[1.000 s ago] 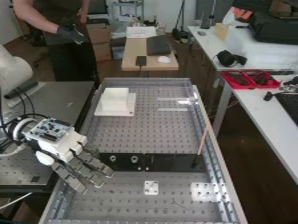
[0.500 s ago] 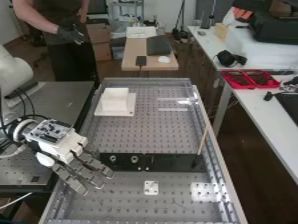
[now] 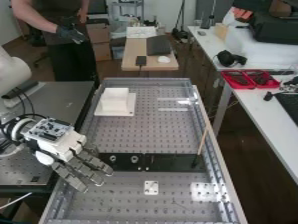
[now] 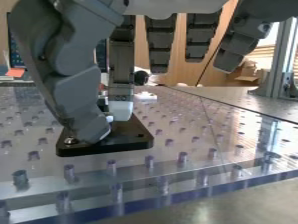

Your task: Grab the smaller nut and place it in the white container

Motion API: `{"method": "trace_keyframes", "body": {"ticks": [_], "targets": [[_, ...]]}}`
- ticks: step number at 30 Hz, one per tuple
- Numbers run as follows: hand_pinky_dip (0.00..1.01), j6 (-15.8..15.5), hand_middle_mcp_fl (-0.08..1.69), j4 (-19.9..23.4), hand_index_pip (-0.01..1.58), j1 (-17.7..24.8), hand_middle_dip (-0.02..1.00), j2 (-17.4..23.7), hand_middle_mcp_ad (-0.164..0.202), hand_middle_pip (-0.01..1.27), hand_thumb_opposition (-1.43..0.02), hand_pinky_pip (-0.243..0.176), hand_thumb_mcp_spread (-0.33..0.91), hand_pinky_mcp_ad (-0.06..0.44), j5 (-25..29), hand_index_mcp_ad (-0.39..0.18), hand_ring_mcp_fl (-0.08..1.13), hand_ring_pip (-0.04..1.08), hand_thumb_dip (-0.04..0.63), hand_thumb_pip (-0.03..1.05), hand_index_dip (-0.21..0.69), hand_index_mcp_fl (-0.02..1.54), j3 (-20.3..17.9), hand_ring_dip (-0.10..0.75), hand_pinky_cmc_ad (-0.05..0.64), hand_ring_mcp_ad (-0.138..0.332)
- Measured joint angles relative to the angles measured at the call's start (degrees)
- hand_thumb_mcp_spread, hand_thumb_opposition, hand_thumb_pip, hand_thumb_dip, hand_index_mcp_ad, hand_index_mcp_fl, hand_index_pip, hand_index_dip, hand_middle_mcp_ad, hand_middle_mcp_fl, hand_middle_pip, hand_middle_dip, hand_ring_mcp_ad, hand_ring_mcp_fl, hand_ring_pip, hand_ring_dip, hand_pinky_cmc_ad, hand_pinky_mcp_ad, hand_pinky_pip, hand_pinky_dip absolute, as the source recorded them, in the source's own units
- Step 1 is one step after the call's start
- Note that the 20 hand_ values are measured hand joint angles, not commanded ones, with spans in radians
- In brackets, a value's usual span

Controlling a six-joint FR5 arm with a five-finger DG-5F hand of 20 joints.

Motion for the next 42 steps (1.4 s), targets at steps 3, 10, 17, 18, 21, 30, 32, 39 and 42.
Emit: {"method": "trace_keyframes", "body": {"ticks": [3, 10, 17, 18, 21, 30, 32, 39, 42], "targets": [[0.19, -0.11, 0.11, -0.08, 1.48, 0.09, 0.12, 0.26, 0.063, 0.14, -0.86, -0.075, 0.42, 0.229, -0.01, -0.110, 0.01, 0.09, 0.290, 0.65, 0.293, 0.10, -0.14, -0.037, 0.347, 0.164], [0.19, -0.27, 0.11, -0.30, 1.48, 0.05, 0.12, 0.32, 0.063, 0.14, -0.86, -0.075, 0.42, 0.230, -0.19, -0.108, 0.01, 0.09, 0.286, 0.65, 0.293, 0.12, 0.06, -0.037, 0.347, 0.148], [0.19, -0.29, 0.11, -0.37, 1.48, -0.09, 0.12, -0.01, 0.063, 0.14, -0.86, -0.075, 0.42, 0.230, -0.34, -0.113, 0.01, 0.09, 0.284, 0.65, 0.293, 0.12, 0.47, -0.037, 0.347, 0.148], [0.19, -0.29, 0.11, -0.37, 1.48, -0.09, 0.12, -0.01, 0.065, 0.14, -0.86, -0.075, 0.42, 0.230, -0.34, -0.113, 0.01, 0.09, 0.284, 0.65, 0.293, 0.12, 0.48, -0.037, 0.347, 0.148], [0.19, -0.30, 0.11, -0.37, 1.48, -0.14, 0.12, -0.10, 0.065, 0.14, -0.86, -0.075, 0.42, 0.230, -0.37, -0.113, 0.01, 0.09, 0.284, 0.65, 0.293, 0.12, 0.55, -0.037, 0.347, 0.148], [0.19, -0.31, 0.11, -0.34, 1.48, -0.23, 0.12, -0.27, 0.063, 0.14, -0.86, -0.075, 0.42, 0.230, -0.45, -0.113, 0.01, 0.09, 0.291, 0.65, 0.293, 0.12, 0.70, -0.037, 0.347, 0.148], [0.19, -0.41, 0.11, -0.35, 1.48, -0.29, 0.12, -0.30, 0.063, 0.14, -0.86, -0.075, 0.42, 0.227, -0.59, -0.113, 0.01, 0.09, 0.290, 0.65, 0.293, 0.12, 0.80, -0.037, 0.347, 0.148], [0.19, -1.04, 0.13, -0.40, 1.48, -0.41, 0.12, -0.52, 0.063, 0.14, -0.86, -0.059, 0.42, 0.230, -1.26, -0.119, 0.01, 0.09, 0.290, 0.65, 0.291, 0.13, 1.15, -0.037, 0.347, 0.148], [0.19, -1.22, 0.13, -0.39, 1.48, -0.42, 0.12, -0.65, 0.059, 0.14, -0.86, -0.059, 0.42, 0.230, -1.44, -0.119, 0.01, 0.09, 0.290, 0.65, 0.295, 0.15, 1.31, -0.037, 0.347, 0.148]]}}
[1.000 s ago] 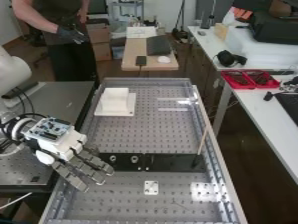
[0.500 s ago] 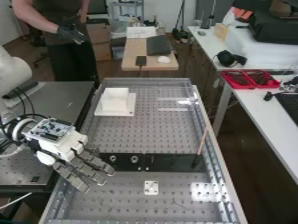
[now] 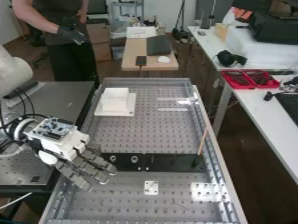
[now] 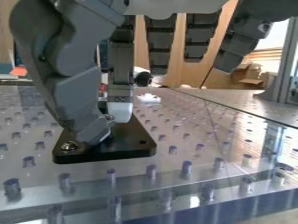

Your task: Grab the smaller nut and place it in the white container

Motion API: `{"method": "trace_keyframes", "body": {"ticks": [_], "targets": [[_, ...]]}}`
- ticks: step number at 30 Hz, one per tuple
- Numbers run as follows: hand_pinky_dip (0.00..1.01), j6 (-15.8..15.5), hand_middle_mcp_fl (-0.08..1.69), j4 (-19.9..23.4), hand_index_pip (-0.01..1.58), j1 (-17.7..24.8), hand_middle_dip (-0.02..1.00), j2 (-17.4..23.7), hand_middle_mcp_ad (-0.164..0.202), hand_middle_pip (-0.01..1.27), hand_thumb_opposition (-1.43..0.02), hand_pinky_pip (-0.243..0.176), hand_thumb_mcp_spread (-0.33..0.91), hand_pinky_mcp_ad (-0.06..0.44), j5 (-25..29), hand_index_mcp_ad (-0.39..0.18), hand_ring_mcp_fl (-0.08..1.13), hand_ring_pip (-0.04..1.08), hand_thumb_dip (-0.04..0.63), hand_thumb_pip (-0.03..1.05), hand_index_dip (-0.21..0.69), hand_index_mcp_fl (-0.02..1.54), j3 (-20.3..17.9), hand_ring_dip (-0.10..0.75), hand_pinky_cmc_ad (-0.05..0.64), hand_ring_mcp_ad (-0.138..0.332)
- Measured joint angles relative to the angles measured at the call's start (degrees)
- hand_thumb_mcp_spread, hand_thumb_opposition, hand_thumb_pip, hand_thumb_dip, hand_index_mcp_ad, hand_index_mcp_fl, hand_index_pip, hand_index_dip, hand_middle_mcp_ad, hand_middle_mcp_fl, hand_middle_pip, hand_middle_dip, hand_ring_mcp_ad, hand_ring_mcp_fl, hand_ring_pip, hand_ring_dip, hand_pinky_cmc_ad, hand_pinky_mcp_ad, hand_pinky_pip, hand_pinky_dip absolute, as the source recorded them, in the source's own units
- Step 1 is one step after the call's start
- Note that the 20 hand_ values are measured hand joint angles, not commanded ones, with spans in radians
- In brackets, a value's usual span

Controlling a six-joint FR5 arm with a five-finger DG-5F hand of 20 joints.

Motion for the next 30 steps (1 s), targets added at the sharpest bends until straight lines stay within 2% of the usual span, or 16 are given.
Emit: {"method": "trace_keyframes", "body": {"ticks": [4, 7, 16, 30], "targets": [[0.19, -0.23, 0.13, 0.06, 1.48, -0.02, 0.12, -0.18, 0.056, 0.14, -0.85, -0.059, 0.43, 0.227, -0.24, -0.120, 0.02, 0.09, 0.291, 0.65, 0.279, 0.15, 0.13, -0.037, 0.347, 0.152], [0.19, -0.25, 0.13, 0.14, 1.48, -0.17, 0.12, -0.28, 0.056, 0.14, -0.85, -0.059, 0.43, 0.227, -0.38, -0.122, 0.01, 0.09, 0.291, 0.66, 0.279, 0.16, 0.13, -0.037, 0.347, 0.131], [0.19, -0.43, 0.13, 0.03, 1.48, -1.64, 0.12, -0.35, 0.049, 0.14, -0.85, -0.059, 0.43, 0.229, -1.82, -0.110, 0.01, 0.09, 0.286, 0.65, 0.279, 0.17, 0.35, -0.037, 0.347, 0.134], [0.19, -0.31, 0.13, 0.05, 1.48, -0.56, 0.12, 0.01, 0.049, 0.14, -0.86, -0.059, 0.44, 0.227, -0.76, -0.129, 0.01, 0.09, 0.293, 0.66, 0.279, 0.17, -0.05, -0.037, 0.347, 0.131]]}}
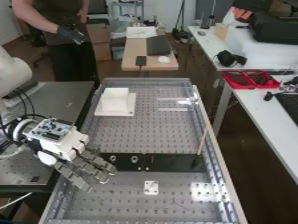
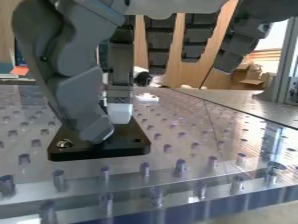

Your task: Grab the smaller nut and place it in the white container

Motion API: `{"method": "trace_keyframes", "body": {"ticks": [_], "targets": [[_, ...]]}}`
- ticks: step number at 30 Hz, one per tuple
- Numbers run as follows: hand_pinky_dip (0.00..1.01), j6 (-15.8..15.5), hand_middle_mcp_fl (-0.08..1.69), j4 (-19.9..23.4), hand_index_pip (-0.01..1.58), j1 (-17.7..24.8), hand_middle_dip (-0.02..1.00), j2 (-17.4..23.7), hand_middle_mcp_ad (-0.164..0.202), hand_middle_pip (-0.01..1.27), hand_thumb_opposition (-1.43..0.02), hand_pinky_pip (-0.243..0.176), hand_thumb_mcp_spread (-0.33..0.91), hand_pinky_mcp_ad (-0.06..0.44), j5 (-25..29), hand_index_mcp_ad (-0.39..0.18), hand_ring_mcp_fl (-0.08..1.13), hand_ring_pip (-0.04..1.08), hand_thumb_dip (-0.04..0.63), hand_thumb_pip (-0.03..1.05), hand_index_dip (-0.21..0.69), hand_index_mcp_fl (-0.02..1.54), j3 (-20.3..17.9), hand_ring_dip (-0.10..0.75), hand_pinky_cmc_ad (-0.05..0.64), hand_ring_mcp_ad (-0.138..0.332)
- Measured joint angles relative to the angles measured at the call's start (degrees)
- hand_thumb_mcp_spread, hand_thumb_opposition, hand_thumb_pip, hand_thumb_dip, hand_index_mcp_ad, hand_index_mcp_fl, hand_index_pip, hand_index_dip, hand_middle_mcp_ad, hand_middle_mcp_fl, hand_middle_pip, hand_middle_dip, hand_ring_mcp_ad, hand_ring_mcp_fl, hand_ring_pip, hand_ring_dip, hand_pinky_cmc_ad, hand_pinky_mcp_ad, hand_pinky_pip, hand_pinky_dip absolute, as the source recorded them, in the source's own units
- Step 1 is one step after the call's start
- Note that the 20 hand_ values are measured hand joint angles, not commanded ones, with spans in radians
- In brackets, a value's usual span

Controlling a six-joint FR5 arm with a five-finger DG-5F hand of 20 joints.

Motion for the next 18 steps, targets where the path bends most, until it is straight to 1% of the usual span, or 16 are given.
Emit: {"method": "trace_keyframes", "body": {"ticks": [15, 18], "targets": [[0.19, 0.01, 0.12, 0.21, 1.48, 0.02, 0.12, -0.31, 0.049, 0.14, -0.86, -0.059, 0.43, 0.227, -0.01, -0.126, 0.01, 0.09, 0.293, 0.66, 0.278, 0.17, 0.12, -0.037, 0.347, 0.131], [0.19, 0.01, 0.14, 0.27, 1.48, 0.02, 0.12, -0.38, 0.049, 0.14, -0.86, -0.059, 0.43, 0.227, 0.01, -0.119, 0.01, 0.09, 0.293, 0.67, 0.267, 0.20, 0.12, -0.037, 0.347, 0.131]]}}
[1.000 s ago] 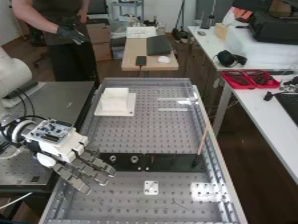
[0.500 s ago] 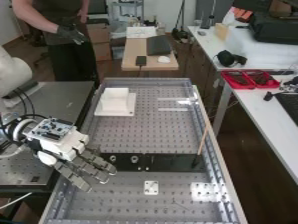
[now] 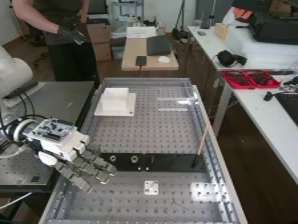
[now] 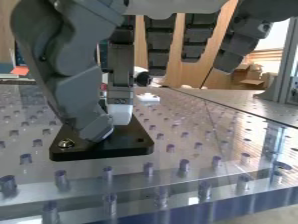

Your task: Grab the smaller nut and place it in the white container

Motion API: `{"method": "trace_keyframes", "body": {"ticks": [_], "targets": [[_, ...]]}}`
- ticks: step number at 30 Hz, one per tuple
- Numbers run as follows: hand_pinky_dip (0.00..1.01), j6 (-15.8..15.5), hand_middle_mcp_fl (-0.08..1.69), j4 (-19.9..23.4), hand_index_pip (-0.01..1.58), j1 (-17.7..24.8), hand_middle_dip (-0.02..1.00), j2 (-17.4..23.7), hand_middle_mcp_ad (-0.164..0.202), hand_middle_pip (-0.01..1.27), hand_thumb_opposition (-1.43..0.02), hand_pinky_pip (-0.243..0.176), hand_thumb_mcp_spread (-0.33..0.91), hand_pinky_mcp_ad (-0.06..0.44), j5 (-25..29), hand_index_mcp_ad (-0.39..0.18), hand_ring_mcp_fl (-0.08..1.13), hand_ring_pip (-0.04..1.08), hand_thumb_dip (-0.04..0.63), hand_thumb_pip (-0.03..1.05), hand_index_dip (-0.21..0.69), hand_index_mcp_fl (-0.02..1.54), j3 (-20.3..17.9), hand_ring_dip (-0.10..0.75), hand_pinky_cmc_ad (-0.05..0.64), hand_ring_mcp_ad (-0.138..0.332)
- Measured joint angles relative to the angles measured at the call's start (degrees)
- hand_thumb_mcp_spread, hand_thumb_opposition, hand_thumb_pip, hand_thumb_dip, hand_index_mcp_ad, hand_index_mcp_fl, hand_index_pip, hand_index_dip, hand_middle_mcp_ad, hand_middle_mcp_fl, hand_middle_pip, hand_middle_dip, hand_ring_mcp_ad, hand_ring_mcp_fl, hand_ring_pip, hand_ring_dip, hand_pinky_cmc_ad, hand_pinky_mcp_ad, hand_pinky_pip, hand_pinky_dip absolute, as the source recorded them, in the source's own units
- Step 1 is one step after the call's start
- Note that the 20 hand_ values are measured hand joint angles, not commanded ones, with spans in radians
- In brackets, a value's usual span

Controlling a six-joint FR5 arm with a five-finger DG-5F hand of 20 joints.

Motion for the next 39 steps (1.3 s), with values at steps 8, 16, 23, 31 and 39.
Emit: {"method": "trace_keyframes", "body": {"ticks": [8, 16, 23, 31, 39], "targets": [[0.19, 0.00, 0.19, -0.09, 1.48, 0.05, 0.12, -0.04, 0.042, 0.14, -0.86, -0.061, 0.43, 0.229, 0.06, -0.115, 0.01, 0.09, 0.293, 0.67, 0.260, 0.26, 0.13, -0.037, 0.347, 0.136], [0.19, 0.01, 0.19, -0.29, 1.47, 0.11, 0.12, 0.12, 0.045, 0.14, -0.86, -0.042, 0.43, 0.229, 0.12, -0.110, 0.03, 0.09, 0.293, 0.64, 0.258, 0.31, 0.15, -0.037, 0.347, 0.134], [0.19, 0.01, 0.21, -0.90, 1.47, 0.16, 0.12, 0.31, 0.045, 0.14, -0.87, -0.042, 0.45, 0.229, 0.17, -0.101, 0.03, 0.09, 0.281, 0.60, 0.258, 0.37, 0.56, -0.037, 0.349, 0.134], [0.19, 0.00, 0.21, -1.93, 1.54, 0.32, 0.13, 1.09, 0.038, 0.14, -0.96, -0.042, 0.46, 0.215, 0.22, -0.105, 0.03, 0.11, 0.274, 0.55, 0.284, 0.46, 1.25, -0.031, 0.347, 0.131], [0.19, -0.16, 0.21, -1.92, 1.56, 0.69, 0.13, 2.09, 0.038, 0.14, -0.98, -0.042, 0.49, 0.213, 0.34, -0.115, 0.05, 0.10, 0.274, 0.54, 0.304, 0.49, 1.23, -0.030, 0.347, 0.127]]}}
